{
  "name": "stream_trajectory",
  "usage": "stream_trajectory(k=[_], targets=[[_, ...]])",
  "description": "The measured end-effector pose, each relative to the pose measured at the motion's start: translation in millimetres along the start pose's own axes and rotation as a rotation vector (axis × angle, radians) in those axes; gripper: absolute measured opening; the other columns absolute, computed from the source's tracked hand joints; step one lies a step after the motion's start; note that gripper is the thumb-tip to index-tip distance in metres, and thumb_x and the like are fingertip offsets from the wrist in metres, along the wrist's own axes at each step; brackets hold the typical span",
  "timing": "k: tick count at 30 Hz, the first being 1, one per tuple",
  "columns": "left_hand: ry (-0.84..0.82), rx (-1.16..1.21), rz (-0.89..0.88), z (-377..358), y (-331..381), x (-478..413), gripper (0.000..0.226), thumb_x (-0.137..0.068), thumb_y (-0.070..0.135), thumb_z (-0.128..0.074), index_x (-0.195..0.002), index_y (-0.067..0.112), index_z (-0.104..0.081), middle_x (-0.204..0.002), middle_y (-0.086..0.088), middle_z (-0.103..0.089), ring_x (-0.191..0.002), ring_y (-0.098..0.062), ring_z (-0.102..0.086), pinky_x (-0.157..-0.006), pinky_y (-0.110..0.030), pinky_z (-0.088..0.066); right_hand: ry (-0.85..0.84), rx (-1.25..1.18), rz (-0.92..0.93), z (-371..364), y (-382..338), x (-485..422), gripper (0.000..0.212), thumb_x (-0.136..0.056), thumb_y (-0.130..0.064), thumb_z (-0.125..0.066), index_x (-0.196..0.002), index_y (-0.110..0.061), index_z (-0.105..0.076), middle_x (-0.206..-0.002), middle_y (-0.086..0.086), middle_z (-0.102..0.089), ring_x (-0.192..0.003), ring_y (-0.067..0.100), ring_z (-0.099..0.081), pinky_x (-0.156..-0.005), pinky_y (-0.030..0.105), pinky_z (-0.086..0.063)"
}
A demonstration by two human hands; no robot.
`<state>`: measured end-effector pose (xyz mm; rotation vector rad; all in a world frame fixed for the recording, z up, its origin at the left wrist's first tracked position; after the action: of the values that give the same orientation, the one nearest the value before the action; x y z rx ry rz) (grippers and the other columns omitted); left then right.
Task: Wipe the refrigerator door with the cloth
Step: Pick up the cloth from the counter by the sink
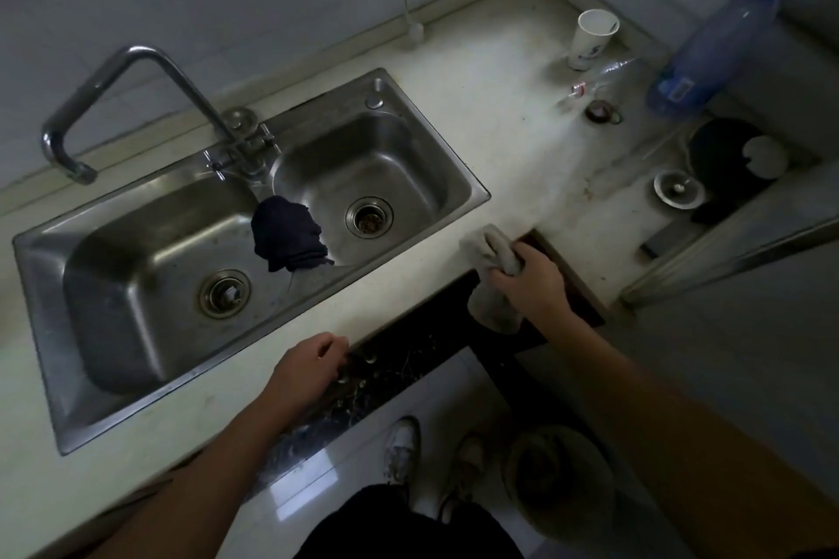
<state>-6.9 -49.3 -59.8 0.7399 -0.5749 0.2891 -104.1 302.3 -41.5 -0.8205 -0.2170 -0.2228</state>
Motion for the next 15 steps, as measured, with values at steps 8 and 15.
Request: stream_trajectory(k=[8,15], targets=[[-0.114,0.211,0.190,-51.5,-112.5,52.6,0.036,-0.104,0.027,-0.050,-0.097,-0.002,-0.071,-0.092,-0.018,-0.074,-0.079,-0.028,-0.070,-0.084,-0.043,-0.056,-0.094,-0.144,-0.168,-46.8,48.8,146.9,0.014,-0.086,-0.020,-0.078,-0.083,-0.012,-0.067,-0.075,0.008,-0.064,-0.067,0.016,-0.058,-0.063,0.035,-0.045],[0.058,0.428,0.460,-76.8,-213.7,165.9,0.029,-0.100,0.031,-0.052,-0.091,0.009,-0.069,-0.088,-0.010,-0.073,-0.076,-0.028,-0.069,-0.071,-0.034,-0.053,-0.454,-0.049,-0.008,-122.9,8.1,197.8,0.015,-0.088,-0.029,-0.077,-0.098,-0.029,-0.066,-0.089,-0.008,-0.070,-0.085,0.013,-0.067,-0.070,0.030,-0.051]])
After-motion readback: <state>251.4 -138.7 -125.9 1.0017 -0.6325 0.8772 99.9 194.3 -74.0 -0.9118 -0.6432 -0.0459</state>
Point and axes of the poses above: each hand's wrist, its own x-axis away from the middle knuckle, its own z-axis out of the back of the hand, y = z × x, the point moved 9 cm from there along -x, towards the middle knuckle
